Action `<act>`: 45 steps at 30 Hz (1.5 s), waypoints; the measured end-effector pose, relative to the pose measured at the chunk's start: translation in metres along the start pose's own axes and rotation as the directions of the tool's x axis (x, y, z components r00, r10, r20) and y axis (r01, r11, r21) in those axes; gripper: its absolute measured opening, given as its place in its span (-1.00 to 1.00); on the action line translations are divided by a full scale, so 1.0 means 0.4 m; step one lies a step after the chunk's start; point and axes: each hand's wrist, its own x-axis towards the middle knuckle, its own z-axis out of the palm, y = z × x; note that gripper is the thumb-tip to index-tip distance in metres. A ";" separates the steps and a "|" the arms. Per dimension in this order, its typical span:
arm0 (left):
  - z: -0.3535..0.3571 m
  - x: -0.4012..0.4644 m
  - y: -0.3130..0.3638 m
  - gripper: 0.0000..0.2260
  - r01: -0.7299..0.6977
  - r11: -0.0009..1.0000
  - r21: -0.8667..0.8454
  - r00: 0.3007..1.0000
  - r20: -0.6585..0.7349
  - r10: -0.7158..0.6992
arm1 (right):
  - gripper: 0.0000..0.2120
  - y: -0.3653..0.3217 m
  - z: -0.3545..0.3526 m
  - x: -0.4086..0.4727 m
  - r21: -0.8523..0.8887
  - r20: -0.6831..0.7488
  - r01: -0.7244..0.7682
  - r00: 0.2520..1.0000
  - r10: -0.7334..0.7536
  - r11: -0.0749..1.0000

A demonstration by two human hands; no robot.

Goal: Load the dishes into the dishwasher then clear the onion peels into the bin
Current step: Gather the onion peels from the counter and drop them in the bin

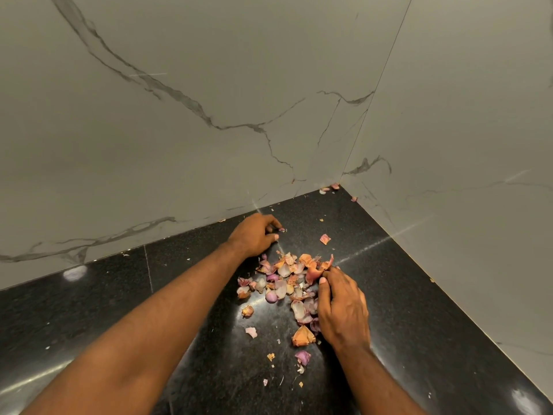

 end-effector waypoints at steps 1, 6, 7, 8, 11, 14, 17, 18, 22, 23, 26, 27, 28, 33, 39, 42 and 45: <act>0.007 0.000 0.004 -0.74 0.000 1.000 0.019 1.000 -0.007 0.000 | -0.79 -0.001 0.000 0.001 -0.004 0.000 -0.001 1.000 0.001 1.000; 0.021 0.007 0.018 -0.73 0.055 0.997 0.052 0.997 0.056 -0.058 | -0.79 0.005 0.001 0.000 -0.001 -0.002 -0.005 1.000 0.005 1.000; 0.021 0.008 0.014 -0.69 0.067 0.997 0.029 0.994 0.081 -0.069 | -0.80 0.006 0.002 0.000 0.002 0.002 -0.005 1.000 0.005 1.000; 0.017 0.009 0.009 -0.67 0.083 0.997 0.001 0.992 0.090 -0.083 | -0.81 0.007 0.002 0.000 0.003 0.006 -0.005 1.000 0.005 1.000; 0.015 0.010 0.003 -0.65 0.101 0.993 -0.062 0.994 0.055 -0.097 | -0.78 0.006 0.002 0.001 -0.006 0.009 -0.007 1.000 0.007 1.000; 0.016 0.003 0.023 -0.49 0.103 0.995 -0.015 0.991 0.094 -0.101 | -0.71 0.005 0.004 0.000 -0.010 0.012 -0.011 1.000 0.011 1.000; 0.017 0.011 0.026 -0.55 0.085 0.996 0.009 0.987 0.135 -0.086 | -0.74 0.004 0.003 -0.001 0.001 0.009 -0.016 1.000 0.016 1.000; 0.015 0.011 0.024 -0.59 0.098 0.995 0.016 0.985 0.140 -0.100 | -0.76 0.005 0.003 -0.001 0.003 0.008 -0.017 1.000 0.017 1.000; 0.018 0.013 0.011 -0.62 0.113 0.992 -0.061 0.991 0.082 -0.108 | -0.69 0.002 0.003 0.002 -0.007 0.015 -0.012 1.000 0.012 1.000; 0.019 0.013 0.013 -0.54 0.114 0.992 -0.053 0.990 0.086 -0.109 | -0.67 0.002 0.003 0.002 -0.011 0.018 -0.013 1.000 0.013 1.000; 0.015 0.015 0.021 -0.41 0.097 0.995 -0.004 0.982 0.161 -0.096 | -0.66 -0.001 0.001 0.001 -0.020 0.019 -0.015 1.000 0.016 1.000; 0.018 0.021 0.017 -0.45 0.083 0.996 -0.011 0.983 0.165 -0.080 | -0.69 -0.001 0.000 0.000 -0.015 0.017 -0.017 1.000 0.017 1.000; 0.018 0.022 0.019 -0.51 0.075 0.997 0.015 0.982 0.172 -0.076 | -0.71 0.000 -0.001 0.000 -0.010 0.017 -0.018 1.000 0.018 1.000; 0.034 0.026 0.042 -0.53 -0.001 1.000 0.007 0.994 0.110 0.001 | -0.66 0.000 0.002 0.004 -0.022 0.020 -0.024 1.000 0.024 0.999; 0.090 0.018 0.188 -0.26 -0.192 0.956 0.224 0.968 0.206 0.146 | -0.67 -0.004 0.000 0.000 -0.018 0.017 -0.028 0.999 0.029 0.999; 0.109 0.017 0.211 -0.48 -0.226 0.951 0.213 0.957 0.232 0.176 | -0.68 -0.002 0.000 0.001 -0.017 0.018 -0.039 0.999 0.040 0.999; 0.109 0.018 0.191 -0.55 -0.241 0.968 0.067 0.959 0.168 0.227 | -0.66 -0.007 -0.001 0.005 -0.021 0.014 -0.041 0.999 0.041 0.999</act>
